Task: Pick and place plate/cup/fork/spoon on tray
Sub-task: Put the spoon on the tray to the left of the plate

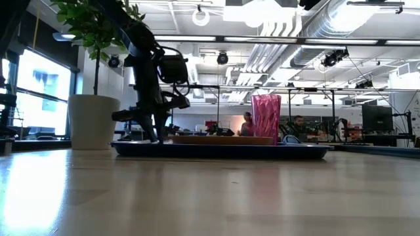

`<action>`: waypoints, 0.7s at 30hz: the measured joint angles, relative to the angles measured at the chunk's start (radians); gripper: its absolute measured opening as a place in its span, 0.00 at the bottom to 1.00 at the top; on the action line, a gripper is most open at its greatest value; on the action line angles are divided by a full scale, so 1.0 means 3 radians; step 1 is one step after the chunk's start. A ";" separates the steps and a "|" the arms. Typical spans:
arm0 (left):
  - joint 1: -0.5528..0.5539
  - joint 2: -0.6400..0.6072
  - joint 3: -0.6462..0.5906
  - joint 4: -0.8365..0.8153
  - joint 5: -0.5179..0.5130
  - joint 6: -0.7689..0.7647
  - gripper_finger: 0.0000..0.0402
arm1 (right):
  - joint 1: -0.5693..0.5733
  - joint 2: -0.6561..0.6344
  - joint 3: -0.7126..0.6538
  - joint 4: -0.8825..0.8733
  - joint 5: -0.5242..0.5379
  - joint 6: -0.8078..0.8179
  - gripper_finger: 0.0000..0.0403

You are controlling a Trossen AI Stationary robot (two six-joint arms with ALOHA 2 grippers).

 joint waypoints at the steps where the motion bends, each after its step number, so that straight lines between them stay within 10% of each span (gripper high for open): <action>1: 0.0000 0.0025 -0.0004 -0.0004 0.0024 -0.0007 0.10 | 0.0000 0.0000 0.0000 0.0000 -0.0001 0.0000 0.27; 21: 0.0000 0.0205 0.0003 0.0180 0.0172 -0.0062 0.10 | 0.0000 0.0001 0.0000 0.0000 -0.0011 0.0000 0.27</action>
